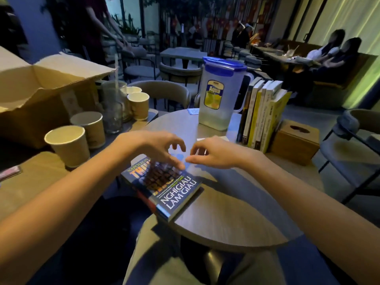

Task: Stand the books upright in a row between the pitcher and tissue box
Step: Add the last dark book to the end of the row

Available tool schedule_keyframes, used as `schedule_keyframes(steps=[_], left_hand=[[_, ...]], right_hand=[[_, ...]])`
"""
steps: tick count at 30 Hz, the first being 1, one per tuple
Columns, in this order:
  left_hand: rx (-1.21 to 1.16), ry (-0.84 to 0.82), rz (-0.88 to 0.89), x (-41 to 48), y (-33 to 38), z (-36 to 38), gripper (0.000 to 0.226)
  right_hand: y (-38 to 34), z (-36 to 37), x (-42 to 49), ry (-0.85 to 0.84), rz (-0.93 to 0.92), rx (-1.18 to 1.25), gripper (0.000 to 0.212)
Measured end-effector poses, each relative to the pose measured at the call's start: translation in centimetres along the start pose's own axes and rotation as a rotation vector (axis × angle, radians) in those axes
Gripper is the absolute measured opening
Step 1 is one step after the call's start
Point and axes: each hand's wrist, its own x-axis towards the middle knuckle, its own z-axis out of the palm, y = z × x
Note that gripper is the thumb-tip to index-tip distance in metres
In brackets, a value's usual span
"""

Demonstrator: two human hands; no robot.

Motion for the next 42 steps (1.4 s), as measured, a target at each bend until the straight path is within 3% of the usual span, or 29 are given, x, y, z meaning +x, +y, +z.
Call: schedule_keyframes(steps=[3,6,16,21,24,27,34,38,42], left_hand=[[0.047,-0.052,-0.090,-1.2,-1.2,0.9,0.092],[0.073,-0.050,-0.172,-1.9,-2.1,1.7,0.098],[-0.050,-0.056,-0.328,-1.7,-0.9,1.7,0.118],[-0.227,-0.061,-0.388,-0.9,0.2,1.9,0.102],[-0.406,0.046,-0.355,-0.3,0.9,1.9,0.071],[-0.524,0.138,-0.254,0.7,2.6,1.0,0.061],[-0.336,0.461,0.104,3.6,8.8,-3.4,0.042],[-0.388,0.488,0.200,4.7,10.5,-5.4,0.032],[-0.439,0.407,0.194,6.0,10.4,-6.1,0.028]], right_hand=[[-1.2,1.7,0.2,-0.114,0.058,0.000,0.069],[-2.4,2.9,0.2,-0.145,0.071,-0.017,0.073],[-3.9,3.3,-0.3,-0.169,0.117,-0.040,0.063],[-2.3,2.7,-1.8,-0.125,0.145,0.074,0.050],[-0.7,2.5,-2.9,-0.087,0.165,0.184,0.042],[0.5,1.8,-4.0,-0.028,0.155,0.372,0.042],[3.9,-3.0,-5.8,0.186,0.097,0.617,0.042],[6.4,-4.4,-7.0,0.278,0.110,0.584,0.035],[8.5,-3.7,-8.0,0.312,0.163,0.577,0.045]])
